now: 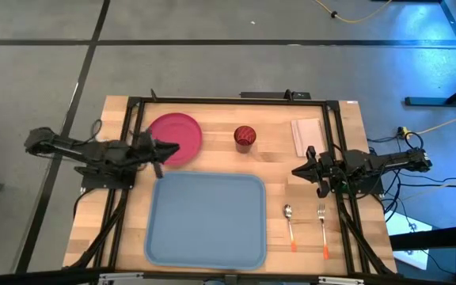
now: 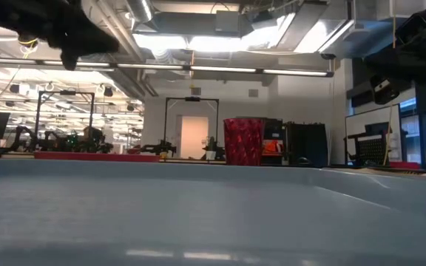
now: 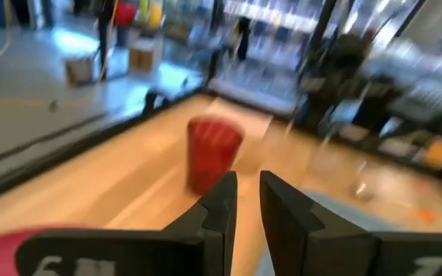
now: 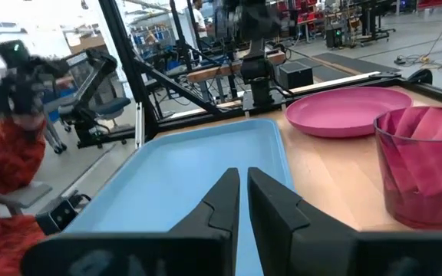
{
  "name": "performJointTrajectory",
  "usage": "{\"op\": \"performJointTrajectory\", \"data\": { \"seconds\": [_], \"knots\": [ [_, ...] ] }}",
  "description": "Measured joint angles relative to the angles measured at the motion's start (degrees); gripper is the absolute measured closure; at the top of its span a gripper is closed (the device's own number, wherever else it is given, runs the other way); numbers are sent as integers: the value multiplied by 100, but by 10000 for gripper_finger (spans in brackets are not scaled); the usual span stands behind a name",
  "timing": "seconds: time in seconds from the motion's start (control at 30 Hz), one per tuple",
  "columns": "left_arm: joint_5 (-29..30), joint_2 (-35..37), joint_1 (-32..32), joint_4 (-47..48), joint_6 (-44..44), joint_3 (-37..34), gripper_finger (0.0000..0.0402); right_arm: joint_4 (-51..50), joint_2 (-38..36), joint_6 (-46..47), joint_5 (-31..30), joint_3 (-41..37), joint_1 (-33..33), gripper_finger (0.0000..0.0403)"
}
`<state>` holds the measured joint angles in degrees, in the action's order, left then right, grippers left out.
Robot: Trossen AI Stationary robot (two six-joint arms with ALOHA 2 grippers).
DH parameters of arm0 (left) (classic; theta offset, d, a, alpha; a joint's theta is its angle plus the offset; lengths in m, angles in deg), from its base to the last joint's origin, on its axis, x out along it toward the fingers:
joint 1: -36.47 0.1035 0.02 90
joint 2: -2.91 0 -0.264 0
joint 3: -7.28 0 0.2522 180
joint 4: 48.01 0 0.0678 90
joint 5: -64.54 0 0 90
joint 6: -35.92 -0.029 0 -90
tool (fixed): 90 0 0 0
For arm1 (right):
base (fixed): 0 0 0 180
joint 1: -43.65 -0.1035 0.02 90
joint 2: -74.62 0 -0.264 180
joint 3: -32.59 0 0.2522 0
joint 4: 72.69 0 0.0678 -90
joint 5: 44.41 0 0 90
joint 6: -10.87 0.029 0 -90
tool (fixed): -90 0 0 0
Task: Pick and place plate/cup/fork/spoon on tray
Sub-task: Put the pink plate on the blue serving tray
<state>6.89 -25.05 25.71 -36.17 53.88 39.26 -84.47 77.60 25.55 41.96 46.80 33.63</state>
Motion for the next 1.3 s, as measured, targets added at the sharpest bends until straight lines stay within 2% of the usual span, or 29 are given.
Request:
{"op": "performJointTrajectory", "data": {
  "seconds": [0.13,0.33,0.5,0.9,1.3],
  "knots": [
    [-1,-869,253,153,321,253,349,0,0,149,5,0,-1,368],
    [-464,-2020,699,1311,838,1038,349,1,0,173,5,0,0,368],
    [-488,-2958,1040,1965,867,1704,349,2,0,175,10,0,0,368],
    [-923,-4860,1784,2047,567,2494,349,2,0,173,21,1,0,368],
    [-960,-5817,2056,2055,811,2524,349,2,0,173,21,0,0,368]
  ]
}}
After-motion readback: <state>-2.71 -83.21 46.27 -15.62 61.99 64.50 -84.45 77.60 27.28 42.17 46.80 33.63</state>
